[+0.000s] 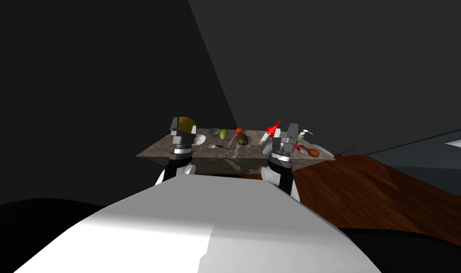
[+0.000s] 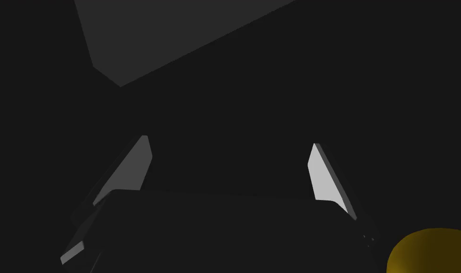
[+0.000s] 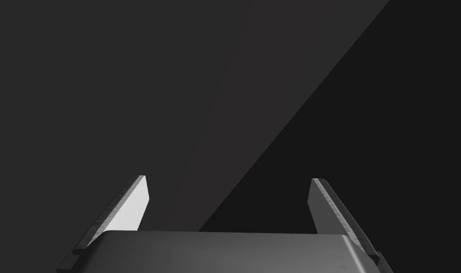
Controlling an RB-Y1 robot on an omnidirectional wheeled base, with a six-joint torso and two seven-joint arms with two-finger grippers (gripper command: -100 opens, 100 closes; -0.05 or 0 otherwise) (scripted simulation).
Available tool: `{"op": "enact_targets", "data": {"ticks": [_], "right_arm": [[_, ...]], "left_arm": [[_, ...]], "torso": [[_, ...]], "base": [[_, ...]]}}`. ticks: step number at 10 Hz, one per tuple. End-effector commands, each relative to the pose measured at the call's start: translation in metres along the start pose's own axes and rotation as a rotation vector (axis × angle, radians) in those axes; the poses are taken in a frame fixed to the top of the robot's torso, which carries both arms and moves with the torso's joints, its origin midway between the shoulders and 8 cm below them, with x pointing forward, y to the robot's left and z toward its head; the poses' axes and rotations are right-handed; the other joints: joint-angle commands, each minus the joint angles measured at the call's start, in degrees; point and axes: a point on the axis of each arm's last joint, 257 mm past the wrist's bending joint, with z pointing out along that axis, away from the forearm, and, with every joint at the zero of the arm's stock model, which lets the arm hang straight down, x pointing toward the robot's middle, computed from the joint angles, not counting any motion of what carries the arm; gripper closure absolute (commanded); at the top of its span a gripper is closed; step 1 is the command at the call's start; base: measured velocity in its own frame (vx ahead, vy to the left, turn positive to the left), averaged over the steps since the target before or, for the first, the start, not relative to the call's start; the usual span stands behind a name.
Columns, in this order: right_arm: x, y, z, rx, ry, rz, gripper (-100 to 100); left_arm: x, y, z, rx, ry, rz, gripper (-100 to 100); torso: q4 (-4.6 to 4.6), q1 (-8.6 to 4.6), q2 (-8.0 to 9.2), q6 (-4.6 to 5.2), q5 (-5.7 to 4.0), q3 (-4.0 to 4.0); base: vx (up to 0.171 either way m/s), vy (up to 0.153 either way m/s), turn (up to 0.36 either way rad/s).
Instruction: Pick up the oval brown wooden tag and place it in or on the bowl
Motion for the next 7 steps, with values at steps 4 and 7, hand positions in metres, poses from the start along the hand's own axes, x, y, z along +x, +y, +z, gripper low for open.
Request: {"op": "enact_targets", "data": {"ticks": [4,7], "right_arm": [[0.0,0.0,0.0,0.0,0.0,0.0,0],[0.0,0.0,0.0,0.0,0.0,0.0,0]], "left_arm": [[-0.001,0.028,0.009,-0.096,0.033,0.028,-100],[-0.006,0.046,0.014,-0.155,0.035,0.042,-100]], "torso": [[0.05,0.0,0.21,0.01,0.0,0.12],[0.05,0.0,0.21,0.0,0.0,0.13]], "base": [[-0.053,-0.006,-0.058],[-0.054,-0.004,-0.058]]}}
